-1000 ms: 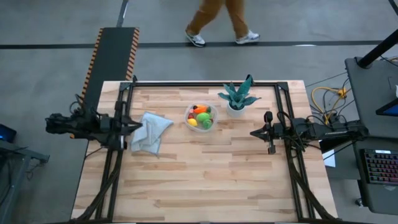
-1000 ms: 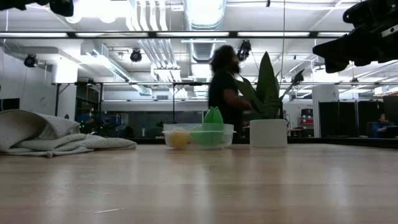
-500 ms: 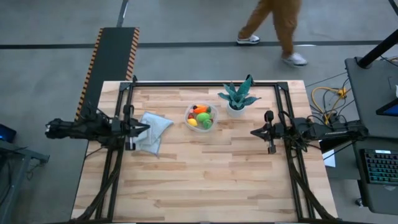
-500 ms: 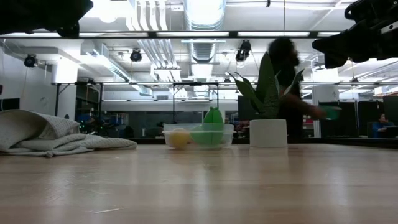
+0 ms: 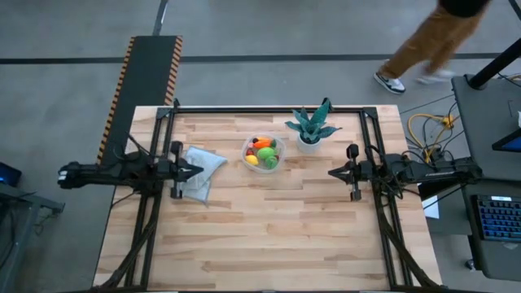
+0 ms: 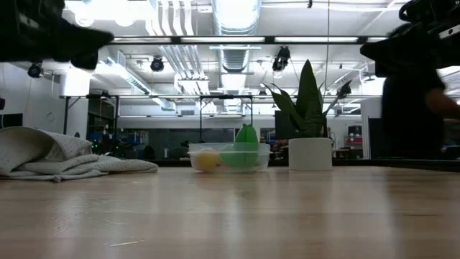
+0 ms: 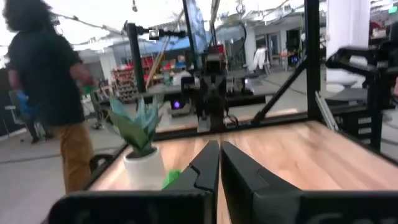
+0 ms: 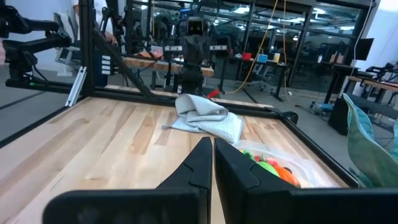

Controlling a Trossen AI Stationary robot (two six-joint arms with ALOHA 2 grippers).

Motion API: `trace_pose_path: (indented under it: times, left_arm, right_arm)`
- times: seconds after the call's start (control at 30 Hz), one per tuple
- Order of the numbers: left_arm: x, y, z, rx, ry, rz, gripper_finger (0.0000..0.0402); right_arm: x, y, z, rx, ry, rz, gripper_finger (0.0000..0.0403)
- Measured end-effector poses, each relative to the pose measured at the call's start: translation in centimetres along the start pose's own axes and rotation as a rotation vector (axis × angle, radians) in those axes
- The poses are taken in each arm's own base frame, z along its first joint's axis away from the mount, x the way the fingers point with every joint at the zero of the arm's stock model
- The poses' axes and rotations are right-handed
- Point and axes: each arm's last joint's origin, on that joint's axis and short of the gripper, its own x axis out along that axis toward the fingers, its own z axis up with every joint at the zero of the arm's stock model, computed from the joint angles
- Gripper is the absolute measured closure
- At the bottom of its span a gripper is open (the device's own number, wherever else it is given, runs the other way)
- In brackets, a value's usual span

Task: Pick and placing Produce into tupperware
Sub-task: Return to Home Position

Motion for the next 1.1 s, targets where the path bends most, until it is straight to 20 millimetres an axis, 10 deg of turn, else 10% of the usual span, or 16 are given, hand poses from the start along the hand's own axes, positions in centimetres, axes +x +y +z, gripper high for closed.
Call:
trace_pose_path:
  times: [0.2,0.73,1.1]
  left_arm:
    - [0.0,-0.6,-2.9,-0.053,0.025,-0.059,0.0401]
    - [-0.2,-0.6,-2.8,-0.055,0.011,-0.051,0.0401]
    - [0.0,-0.6,-3.1,-0.068,0.04,-0.043,0.0401]
  right_arm:
    - [0.0,0.0,0.1,0.037,-0.006,-0.001,0.0394]
    - [-0.7,-0.1,1.3,0.142,0.061,0.047,0.0394]
    - [-1.0,0.2,-1.5,0.112,-0.015,0.004,0.0394]
